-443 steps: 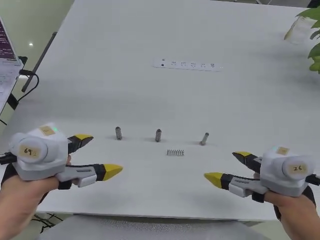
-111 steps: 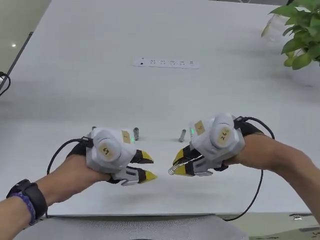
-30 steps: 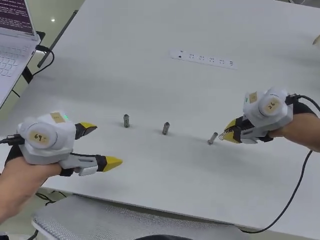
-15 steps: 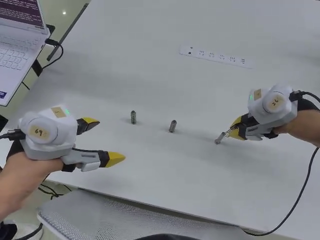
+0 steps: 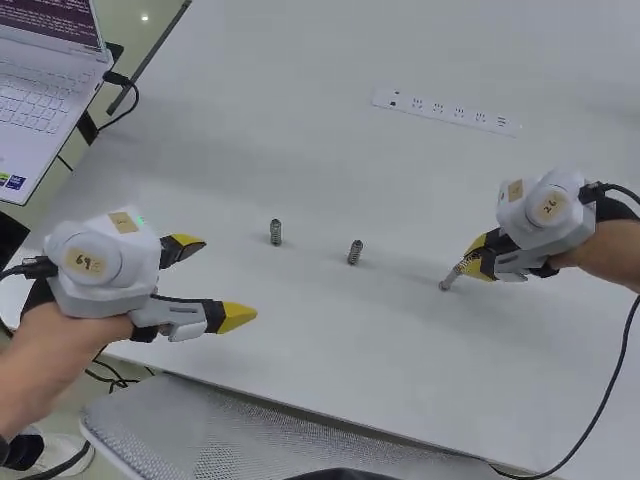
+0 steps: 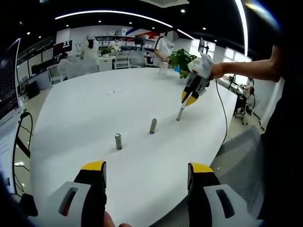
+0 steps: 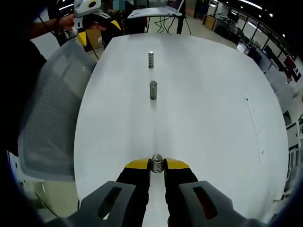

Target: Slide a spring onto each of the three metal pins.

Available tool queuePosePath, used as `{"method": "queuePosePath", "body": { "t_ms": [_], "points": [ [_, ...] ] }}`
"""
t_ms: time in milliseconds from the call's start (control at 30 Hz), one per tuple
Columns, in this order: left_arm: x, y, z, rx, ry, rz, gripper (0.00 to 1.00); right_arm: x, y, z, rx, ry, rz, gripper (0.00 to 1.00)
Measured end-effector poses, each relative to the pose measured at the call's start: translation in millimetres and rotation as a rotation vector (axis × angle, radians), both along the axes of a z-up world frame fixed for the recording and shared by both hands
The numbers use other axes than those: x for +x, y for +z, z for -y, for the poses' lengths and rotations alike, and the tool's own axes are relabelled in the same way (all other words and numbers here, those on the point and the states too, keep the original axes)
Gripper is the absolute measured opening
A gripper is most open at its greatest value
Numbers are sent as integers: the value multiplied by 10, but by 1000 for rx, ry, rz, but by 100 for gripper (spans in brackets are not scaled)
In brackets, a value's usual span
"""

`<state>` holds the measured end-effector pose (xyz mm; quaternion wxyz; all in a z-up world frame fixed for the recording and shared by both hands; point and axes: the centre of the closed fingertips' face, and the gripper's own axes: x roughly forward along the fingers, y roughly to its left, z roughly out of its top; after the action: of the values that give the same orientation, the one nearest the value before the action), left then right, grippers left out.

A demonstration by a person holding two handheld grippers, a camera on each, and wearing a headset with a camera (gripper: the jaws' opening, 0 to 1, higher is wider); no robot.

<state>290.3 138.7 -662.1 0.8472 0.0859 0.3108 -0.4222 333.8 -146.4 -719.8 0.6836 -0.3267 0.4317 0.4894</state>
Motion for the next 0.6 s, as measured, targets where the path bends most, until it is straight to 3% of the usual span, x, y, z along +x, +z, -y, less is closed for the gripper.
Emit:
{"method": "queuePosePath", "body": {
  "t_ms": [600],
  "points": [
    [29, 19, -59, 3, 14, -1, 66, -4, -227, -38, -50, 46, -30, 9]
  ]
}}
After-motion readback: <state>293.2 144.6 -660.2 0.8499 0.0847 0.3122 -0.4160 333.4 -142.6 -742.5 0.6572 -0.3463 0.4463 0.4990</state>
